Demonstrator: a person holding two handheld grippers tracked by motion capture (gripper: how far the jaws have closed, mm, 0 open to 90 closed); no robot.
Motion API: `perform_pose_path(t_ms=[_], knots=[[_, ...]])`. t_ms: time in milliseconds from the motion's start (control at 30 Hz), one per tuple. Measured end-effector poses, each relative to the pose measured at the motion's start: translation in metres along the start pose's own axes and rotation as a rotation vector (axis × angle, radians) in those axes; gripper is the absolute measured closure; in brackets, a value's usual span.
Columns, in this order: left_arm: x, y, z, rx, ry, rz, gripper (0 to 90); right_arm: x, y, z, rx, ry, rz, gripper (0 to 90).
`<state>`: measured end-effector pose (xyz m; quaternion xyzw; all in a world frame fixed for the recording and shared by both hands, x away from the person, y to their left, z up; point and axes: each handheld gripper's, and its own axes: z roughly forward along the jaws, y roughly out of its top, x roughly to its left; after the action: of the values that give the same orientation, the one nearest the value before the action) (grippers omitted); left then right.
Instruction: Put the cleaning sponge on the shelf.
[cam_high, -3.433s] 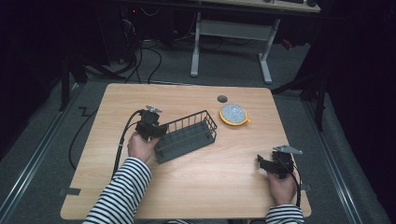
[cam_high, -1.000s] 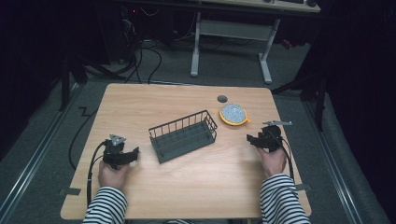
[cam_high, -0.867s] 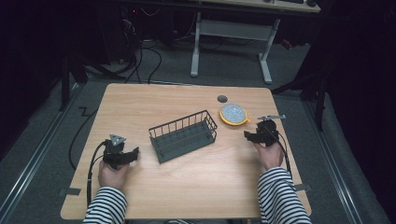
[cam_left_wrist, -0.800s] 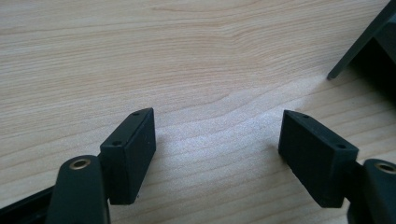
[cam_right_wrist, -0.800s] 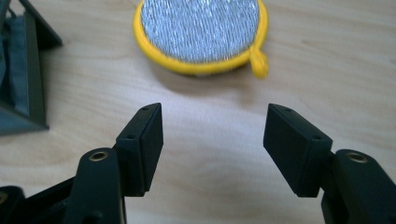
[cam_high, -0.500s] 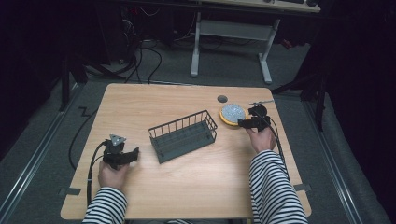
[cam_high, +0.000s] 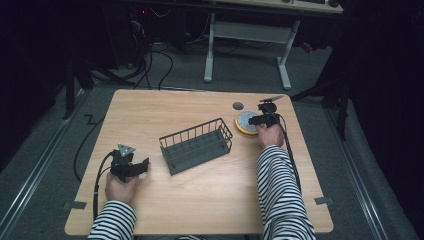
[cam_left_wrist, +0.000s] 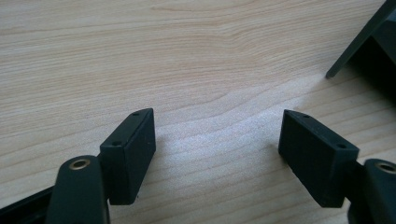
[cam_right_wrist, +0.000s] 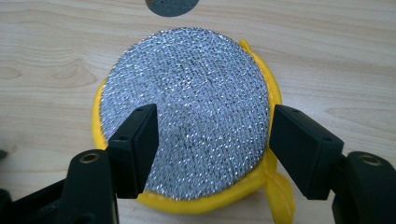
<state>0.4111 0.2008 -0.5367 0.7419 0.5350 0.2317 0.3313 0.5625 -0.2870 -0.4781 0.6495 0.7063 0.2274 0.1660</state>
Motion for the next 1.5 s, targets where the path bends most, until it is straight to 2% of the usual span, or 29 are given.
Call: perform_pose_path(t_ms=[33, 100, 200, 267, 400, 500, 567, 667, 700, 733, 767, 800, 1000, 1200, 1267, 1367, 1500], knots=[[0.0, 0.0, 0.0, 0.0, 0.003, -0.003, 27.8, 0.0, 0.001, 0.006, 0.025, -0.018, 0.0, 33.7], [-0.001, 0.0, 0.0, 0.0, 0.005, -0.005, 27.8, -0.001, 0.0, 0.012, 0.04, -0.026, 0.004, 33.1], [-0.001, 0.0, 0.0, 0.0, 0.005, -0.005, 27.8, -0.004, 0.0, 0.014, 0.035, -0.005, 0.022, 33.7], [-0.001, 0.0, 0.0, 0.0, 0.005, -0.005, 27.8, -0.004, -0.002, 0.015, 0.044, -0.007, 0.013, 34.1], [-0.001, 0.0, 0.0, 0.0, 0.005, -0.005, 27.8, -0.007, -0.002, 0.017, 0.075, 0.018, 0.079, 38.8], [-0.001, 0.0, 0.0, 0.0, 0.005, -0.005, 27.8, -0.004, -0.002, 0.016, 0.098, 0.014, 0.097, 43.4], [-0.001, 0.0, 0.0, 0.0, 0.005, -0.005, 27.8, -0.001, -0.003, 0.015, 0.118, 0.018, 0.086, 46.9], [-0.001, 0.0, 0.0, 0.0, 0.005, -0.005, 27.8, 0.0, -0.007, 0.012, 0.134, 0.05, 0.071, 54.6], [-0.001, 0.0, 0.0, 0.0, 0.005, -0.005, 27.8, 0.001, -0.01, 0.011, 0.131, 0.064, 0.054, 59.4], [-0.001, 0.0, 0.0, 0.0, 0.005, -0.006, 27.8, 0.001, -0.01, 0.011, 0.131, 0.064, 0.054, 59.4], [-0.001, 0.0, 0.0, 0.0, 0.005, -0.005, 27.8, 0.003, -0.014, 0.008, 0.135, 0.077, 0.043, 65.0], [-0.001, 0.0, 0.0, 0.0, 0.005, -0.005, 27.8, 0.003, -0.014, 0.008, 0.135, 0.077, 0.043, 65.0], [-0.001, 0.0, 0.0, 0.0, 0.004, -0.005, 27.6, 0.005, -0.025, 0.002, 0.133, 0.115, 0.005, 78.8], [-0.001, 0.0, 0.0, 0.0, 0.004, -0.005, 27.7, 0.011, -0.033, -0.008, 0.122, 0.113, -0.037, 82.2], [-0.001, 0.0, 0.0, 0.0, 0.004, -0.005, 27.7, 0.01, -0.036, -0.012, 0.1, 0.115, -0.047, 82.7], [-0.001, 0.0, 0.0, 0.001, 0.003, -0.005, 27.7, 0.009, -0.036, -0.019, 0.102, 0.099, -0.074, 83.0], [-0.001, 0.0, 0.0, 0.002, 0.002, -0.003, 27.6, 0.008, -0.034, -0.042, 0.047, 0.102, -0.107, 83.5]])
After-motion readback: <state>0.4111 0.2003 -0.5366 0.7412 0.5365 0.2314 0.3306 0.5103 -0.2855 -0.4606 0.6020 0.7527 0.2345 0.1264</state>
